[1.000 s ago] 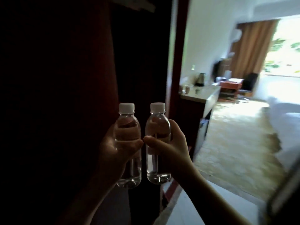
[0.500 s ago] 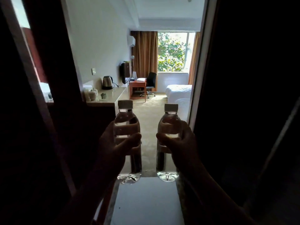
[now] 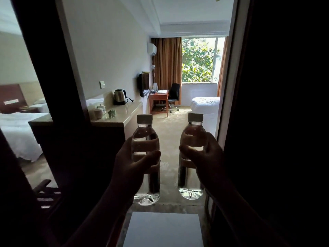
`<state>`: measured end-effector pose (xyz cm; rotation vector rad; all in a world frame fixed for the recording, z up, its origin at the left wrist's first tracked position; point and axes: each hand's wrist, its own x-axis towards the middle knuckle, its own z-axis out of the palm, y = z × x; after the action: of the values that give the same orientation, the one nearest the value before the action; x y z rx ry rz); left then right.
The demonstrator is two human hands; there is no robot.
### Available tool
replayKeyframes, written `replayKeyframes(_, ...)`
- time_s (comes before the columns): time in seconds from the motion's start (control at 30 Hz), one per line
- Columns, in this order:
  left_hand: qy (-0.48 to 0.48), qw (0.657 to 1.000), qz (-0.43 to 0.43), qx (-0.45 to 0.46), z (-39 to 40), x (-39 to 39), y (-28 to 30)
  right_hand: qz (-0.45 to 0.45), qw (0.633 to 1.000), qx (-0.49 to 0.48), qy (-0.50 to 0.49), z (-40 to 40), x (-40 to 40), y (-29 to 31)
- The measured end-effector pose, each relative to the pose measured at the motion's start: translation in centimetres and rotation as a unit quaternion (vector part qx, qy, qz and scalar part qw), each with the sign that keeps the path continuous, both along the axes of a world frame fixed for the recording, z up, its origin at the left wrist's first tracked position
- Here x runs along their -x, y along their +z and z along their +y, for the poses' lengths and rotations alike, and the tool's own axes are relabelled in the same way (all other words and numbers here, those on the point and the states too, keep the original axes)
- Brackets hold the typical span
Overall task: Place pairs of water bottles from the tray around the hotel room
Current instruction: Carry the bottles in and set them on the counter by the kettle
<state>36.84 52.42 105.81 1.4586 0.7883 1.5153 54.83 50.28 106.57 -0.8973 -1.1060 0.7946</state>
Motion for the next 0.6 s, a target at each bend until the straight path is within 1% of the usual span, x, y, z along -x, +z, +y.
replayKeyframes(0.13, 0.001, 1.0, -0.004, -0.002, 7.7, -0.8, -0.6, -0.004, 1.0, 0.009, -0.004, 7.9, -0.8, -1.3)
replayKeyframes(0.27, 0.009, 1.0, -0.01, -0.005, 17.1, -1.2, -0.9, -0.021, 1.0, 0.013, -0.015, 17.2, -1.1, -1.3)
replayKeyframes(0.5, 0.0, 1.0, -0.026, -0.002, 33.7, -2.8, 1.3, -0.063, 0.997, 0.005, -0.039, 32.8, -2.4, 2.0)
replayKeyframes(0.6, -0.001, 1.0, -0.031, -0.006, 38.2, -3.5, 2.4, -0.056, 0.997, 0.0, -0.045, 37.3, -2.9, 3.1)
